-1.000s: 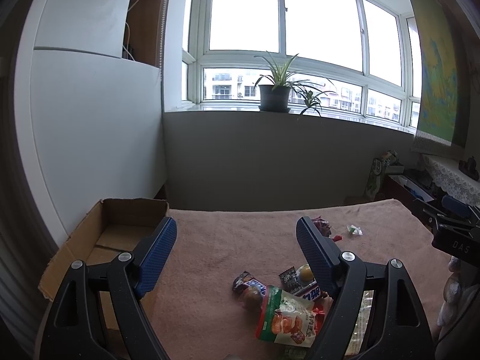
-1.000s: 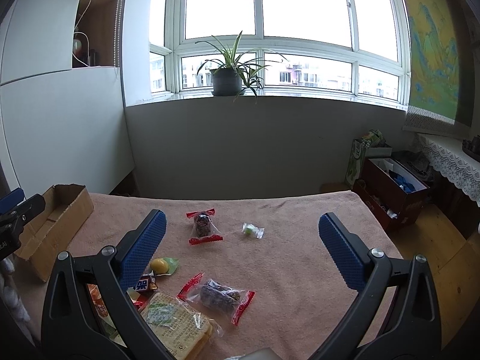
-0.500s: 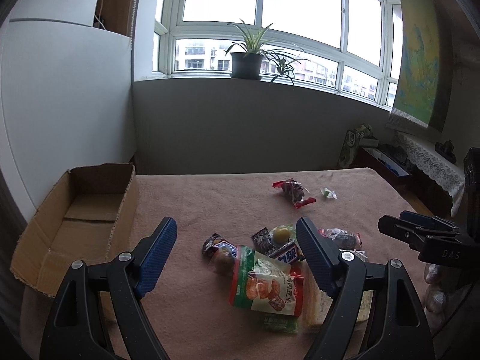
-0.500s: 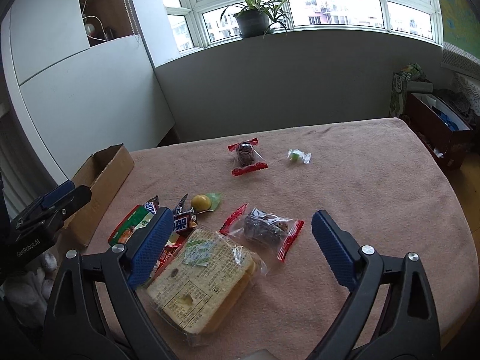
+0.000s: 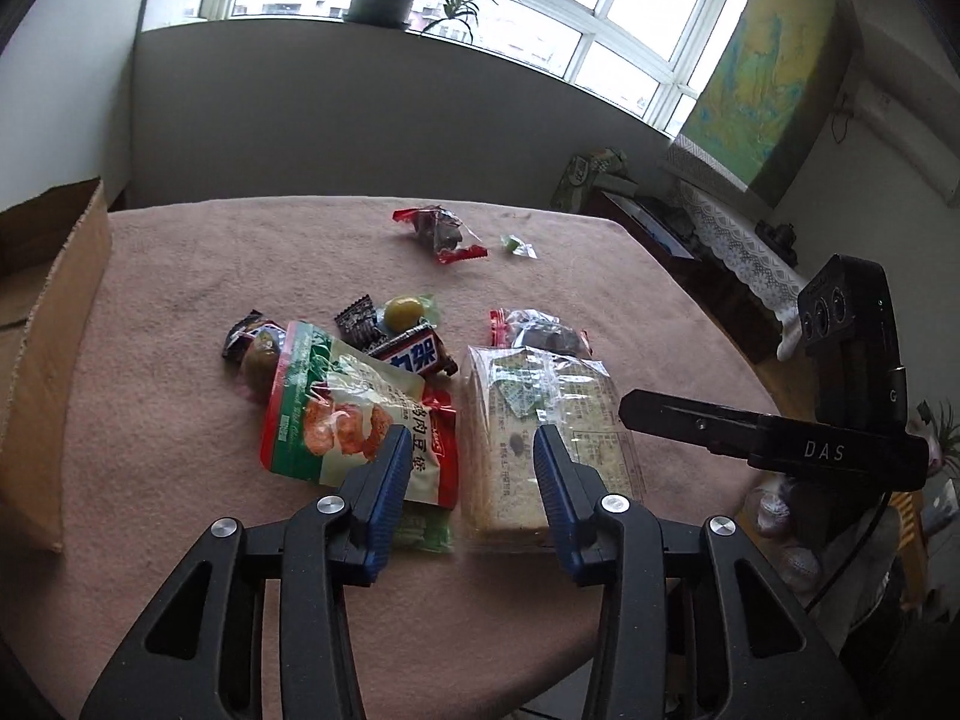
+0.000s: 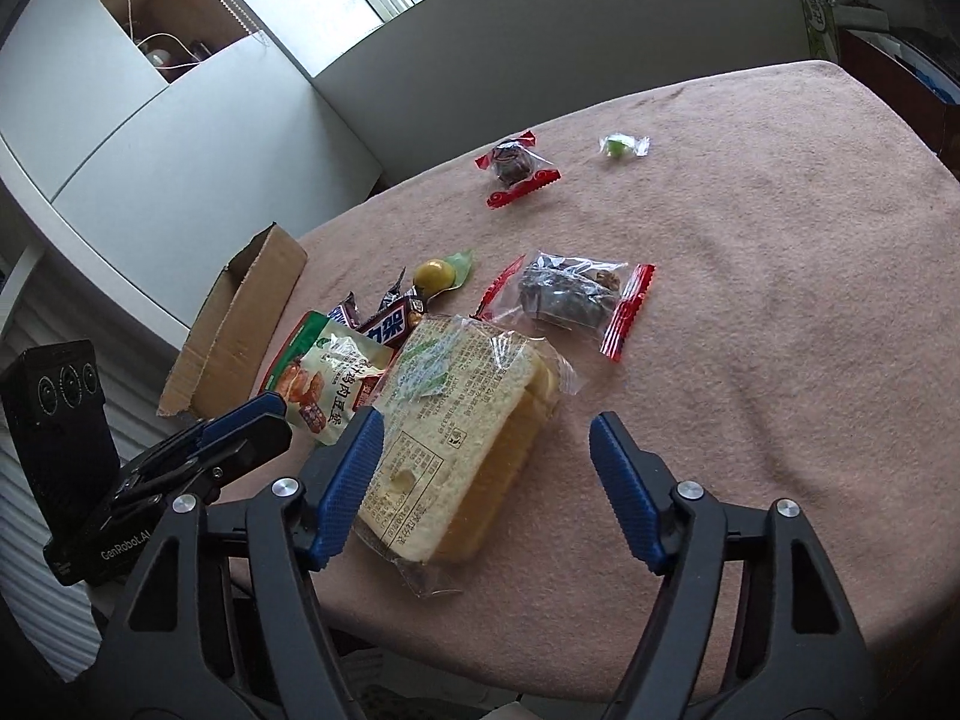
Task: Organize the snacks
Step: 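Move the right tool down and close it on the bagged bread loaf, then lift the bread loaf with the right tool and carry it into the cardboard box, then open the right tool to release the bread in the box and withdraw, then move the right tool to the bagged dark pastry and close on it, then carry the bagged pastry with the right tool into the cardboard box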
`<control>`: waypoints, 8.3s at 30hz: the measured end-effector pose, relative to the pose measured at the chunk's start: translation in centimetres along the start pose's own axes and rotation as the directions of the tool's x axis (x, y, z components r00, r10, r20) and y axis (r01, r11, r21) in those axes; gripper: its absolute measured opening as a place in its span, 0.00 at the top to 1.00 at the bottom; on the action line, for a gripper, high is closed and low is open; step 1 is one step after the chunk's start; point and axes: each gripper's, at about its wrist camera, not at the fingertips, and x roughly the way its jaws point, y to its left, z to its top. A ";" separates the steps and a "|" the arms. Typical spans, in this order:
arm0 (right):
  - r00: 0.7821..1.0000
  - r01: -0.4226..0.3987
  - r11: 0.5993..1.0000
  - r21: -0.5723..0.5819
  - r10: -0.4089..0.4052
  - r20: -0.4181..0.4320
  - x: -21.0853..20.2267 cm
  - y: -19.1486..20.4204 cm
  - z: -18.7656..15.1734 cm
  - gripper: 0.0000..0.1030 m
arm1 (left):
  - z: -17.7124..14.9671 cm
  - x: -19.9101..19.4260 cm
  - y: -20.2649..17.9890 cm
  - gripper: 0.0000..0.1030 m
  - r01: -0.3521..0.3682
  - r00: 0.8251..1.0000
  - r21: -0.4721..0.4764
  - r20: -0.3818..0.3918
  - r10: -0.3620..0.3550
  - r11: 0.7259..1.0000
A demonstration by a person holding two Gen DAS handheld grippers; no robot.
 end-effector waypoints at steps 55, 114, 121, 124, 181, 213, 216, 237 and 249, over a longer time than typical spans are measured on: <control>0.998 -0.048 0.991 -0.128 0.044 -0.033 1.4 5.3 1.0 0.52 | -0.7 0.6 -0.5 0.55 0.059 0.996 0.015 -0.063 -0.058 0.998; 0.958 -0.261 0.874 -0.409 0.182 -0.223 20.1 30.5 7.5 0.42 | -0.5 -13.9 21.5 0.56 -0.329 0.889 -0.421 0.164 0.427 0.845; 0.967 -0.239 0.873 -0.426 0.176 -0.183 17.1 29.4 8.3 0.42 | -0.3 -14.4 20.0 0.56 -0.330 0.884 -0.399 0.187 0.429 0.856; 0.973 -0.221 0.878 -0.424 0.168 -0.159 15.7 28.1 8.6 0.42 | 0.1 -14.6 19.1 0.56 -0.319 0.885 -0.390 0.204 0.419 0.864; 0.953 0.297 0.918 -0.261 -0.301 0.025 6.6 0.6 5.9 0.22 | -4.5 2.2 -0.7 0.45 -0.242 0.964 0.224 -0.053 0.260 0.944; 0.940 0.328 0.881 -0.340 -0.339 0.029 7.3 1.9 5.3 0.60 | -5.0 1.1 -0.3 0.79 -0.213 0.974 0.207 -0.026 0.223 0.955; 0.940 0.330 0.881 -0.338 -0.338 0.038 7.1 1.9 5.4 0.63 | -4.9 0.9 -0.2 0.82 -0.196 0.978 0.199 -0.031 0.206 0.960; 0.942 0.329 0.881 -0.340 -0.330 0.056 7.0 2.6 5.2 0.79 | -5.3 0.3 -1.7 0.94 -0.150 0.987 0.207 -0.025 0.158 0.967; 0.953 0.303 0.899 -0.317 -0.286 0.100 5.2 2.7 5.4 0.80 | -5.3 0.5 -1.9 0.96 -0.158 0.987 0.194 -0.007 0.163 0.968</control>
